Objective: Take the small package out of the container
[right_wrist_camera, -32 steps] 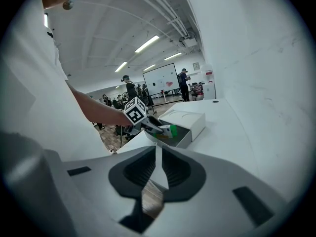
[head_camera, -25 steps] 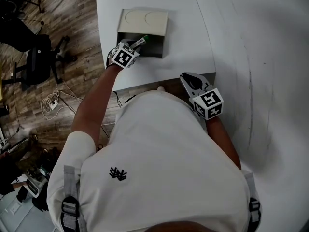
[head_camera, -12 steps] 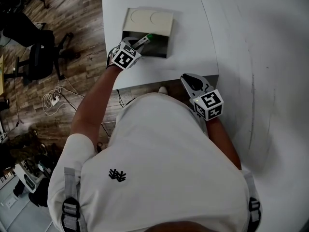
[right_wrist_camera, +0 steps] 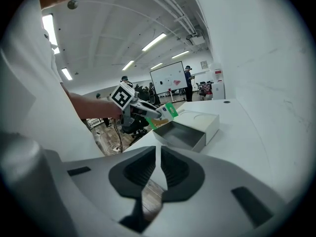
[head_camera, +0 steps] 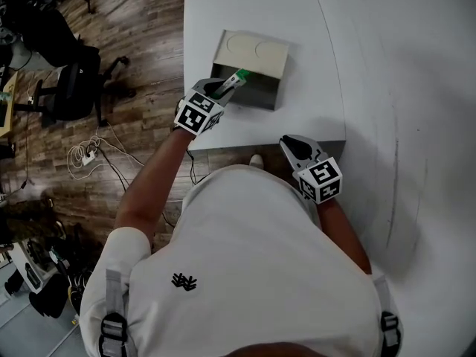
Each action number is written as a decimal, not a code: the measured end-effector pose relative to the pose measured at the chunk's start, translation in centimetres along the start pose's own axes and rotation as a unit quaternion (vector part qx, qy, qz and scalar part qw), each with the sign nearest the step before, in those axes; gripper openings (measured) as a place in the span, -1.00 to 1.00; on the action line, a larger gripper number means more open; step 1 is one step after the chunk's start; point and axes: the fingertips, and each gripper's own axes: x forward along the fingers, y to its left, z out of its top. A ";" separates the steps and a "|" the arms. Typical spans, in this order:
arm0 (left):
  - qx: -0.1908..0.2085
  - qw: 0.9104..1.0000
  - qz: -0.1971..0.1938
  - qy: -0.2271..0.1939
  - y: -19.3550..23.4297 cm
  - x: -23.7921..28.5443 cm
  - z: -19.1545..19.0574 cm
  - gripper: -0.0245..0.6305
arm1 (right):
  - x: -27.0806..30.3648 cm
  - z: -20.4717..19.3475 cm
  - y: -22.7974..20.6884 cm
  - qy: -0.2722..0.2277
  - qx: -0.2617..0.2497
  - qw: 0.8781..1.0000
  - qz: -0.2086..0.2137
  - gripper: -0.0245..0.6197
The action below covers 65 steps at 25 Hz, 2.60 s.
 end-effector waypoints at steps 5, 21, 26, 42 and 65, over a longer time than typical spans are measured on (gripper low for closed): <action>-0.031 0.999 -0.002 -0.032 -0.4 -4.4 0.4 -0.64 | 1.5 0.8 2.7 0.004 -0.013 1.000 0.017 -0.82; -0.079 0.993 -0.006 -0.087 -1.7 -18.9 -5.2 -0.64 | 5.6 1.6 12.5 0.008 -0.038 0.999 0.032 -0.83; -0.072 0.994 -0.020 -0.084 -2.9 -22.2 -7.1 -0.64 | 6.3 1.6 15.1 0.006 -0.039 0.999 0.022 -0.84; -0.070 0.990 -0.057 -0.109 -5.5 -29.8 -12.1 -0.64 | 6.3 -0.4 23.0 0.006 -0.047 0.999 -0.017 -0.85; -0.060 0.989 -0.073 -0.116 -9.3 -34.8 -16.1 -0.64 | 5.2 -2.9 29.2 -0.005 -0.058 0.998 -0.028 -0.88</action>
